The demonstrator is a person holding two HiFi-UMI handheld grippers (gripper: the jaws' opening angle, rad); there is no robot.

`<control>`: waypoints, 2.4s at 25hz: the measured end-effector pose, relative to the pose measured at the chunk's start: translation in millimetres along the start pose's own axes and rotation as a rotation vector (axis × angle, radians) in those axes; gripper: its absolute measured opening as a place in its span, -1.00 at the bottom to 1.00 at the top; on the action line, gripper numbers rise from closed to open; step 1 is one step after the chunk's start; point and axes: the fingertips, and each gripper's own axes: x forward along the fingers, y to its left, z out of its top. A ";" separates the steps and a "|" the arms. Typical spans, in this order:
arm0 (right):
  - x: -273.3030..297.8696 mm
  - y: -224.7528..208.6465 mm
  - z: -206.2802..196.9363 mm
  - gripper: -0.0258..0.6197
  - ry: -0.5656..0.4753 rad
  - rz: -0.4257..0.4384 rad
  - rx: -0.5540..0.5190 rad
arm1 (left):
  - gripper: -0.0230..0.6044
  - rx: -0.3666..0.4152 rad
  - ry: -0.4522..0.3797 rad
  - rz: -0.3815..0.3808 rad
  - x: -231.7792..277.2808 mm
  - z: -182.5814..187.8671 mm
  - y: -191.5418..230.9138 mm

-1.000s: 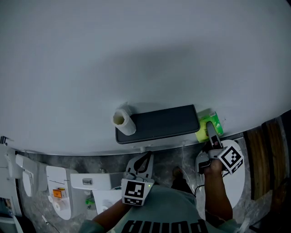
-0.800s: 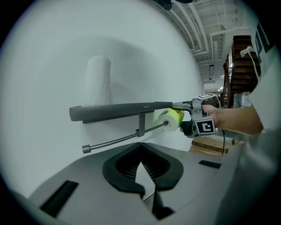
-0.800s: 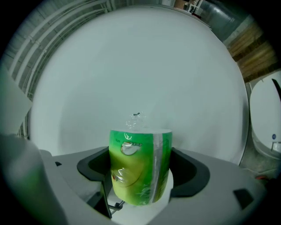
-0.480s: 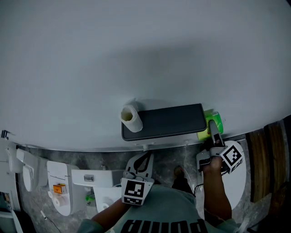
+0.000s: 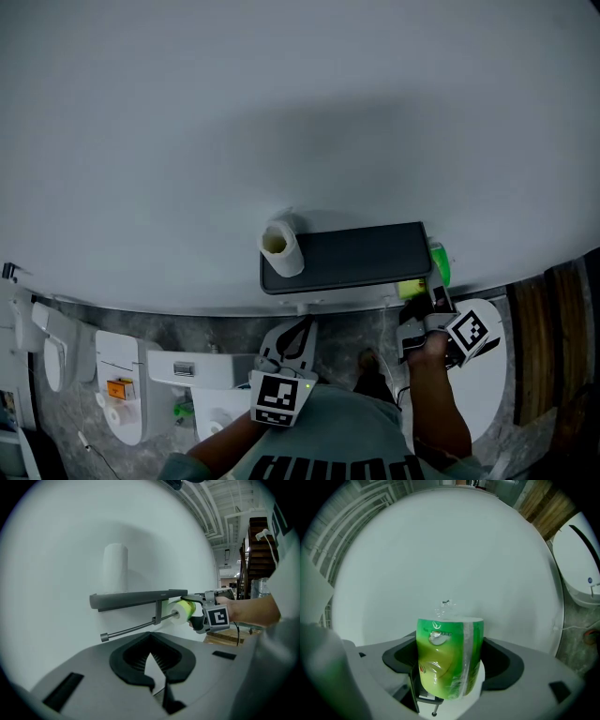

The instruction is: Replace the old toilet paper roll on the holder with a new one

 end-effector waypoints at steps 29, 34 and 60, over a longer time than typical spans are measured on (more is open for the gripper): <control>8.6 -1.7 -86.1 0.34 -0.005 0.038 0.165 | -0.91 -0.019 -0.024 0.050 -35.4 -12.3 34.6; 8.5 -5.1 -87.4 0.34 -0.006 0.056 0.170 | -0.91 -0.016 -0.023 0.045 -36.3 -12.3 35.3; -44.9 -8.0 -80.0 0.34 0.040 0.071 0.007 | -0.91 -0.040 -0.062 -0.006 -38.5 -9.1 20.6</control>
